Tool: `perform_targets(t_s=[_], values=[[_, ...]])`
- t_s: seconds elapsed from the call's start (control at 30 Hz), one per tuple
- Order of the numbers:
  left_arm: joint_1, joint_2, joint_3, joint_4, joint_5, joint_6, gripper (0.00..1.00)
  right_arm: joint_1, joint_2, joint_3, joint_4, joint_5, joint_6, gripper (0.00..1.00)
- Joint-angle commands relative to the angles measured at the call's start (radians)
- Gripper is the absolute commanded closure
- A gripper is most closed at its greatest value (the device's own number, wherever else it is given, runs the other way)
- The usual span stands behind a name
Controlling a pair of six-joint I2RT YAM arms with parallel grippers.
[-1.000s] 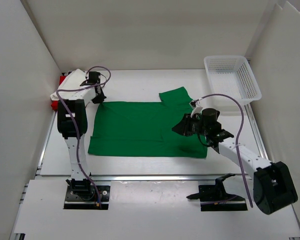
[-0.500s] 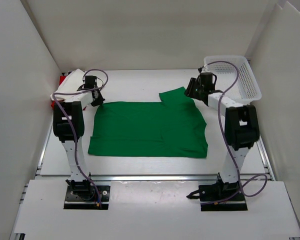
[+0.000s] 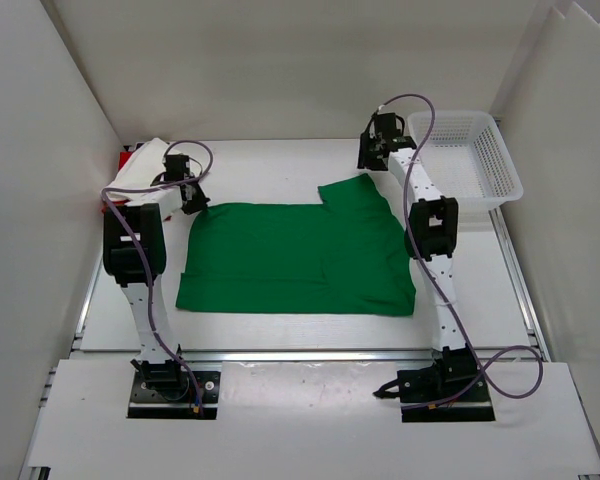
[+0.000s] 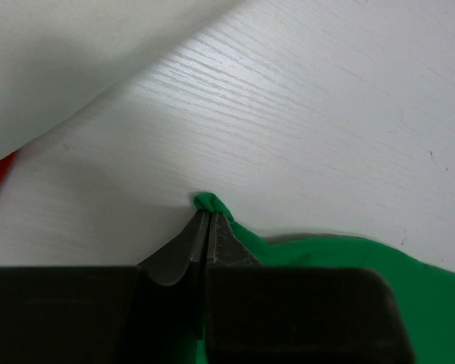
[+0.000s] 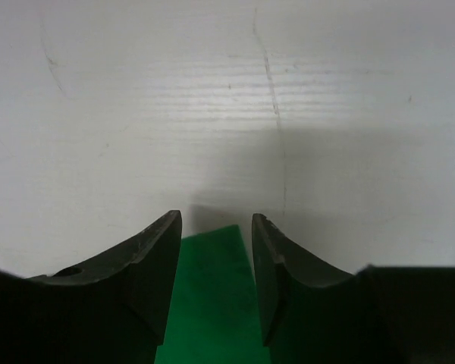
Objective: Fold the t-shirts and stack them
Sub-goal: Grap the side of the flattened tshirt furthest away from the robot with both arms
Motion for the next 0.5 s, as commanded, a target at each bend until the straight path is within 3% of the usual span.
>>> perform_targets(t_s=[0.0,0.23,0.4,0.47], values=[[0.000,-0.059,-0.005,-0.007,0.030,-0.014,1.00,-0.001,0.018,0.070,-0.148,-0.007,-0.007,0.60],[-0.002,-0.061,0.008,-0.007,0.020,-0.011,1.00,0.029,0.023,0.078,-0.175,0.011,-0.022,0.68],[0.007,-0.061,0.000,-0.007,0.026,-0.008,1.00,0.033,-0.009,0.105,-0.178,0.023,-0.009,0.97],[0.004,-0.078,-0.011,-0.004,0.027,-0.009,1.00,0.039,-0.046,0.121,-0.186,0.023,-0.015,1.00]])
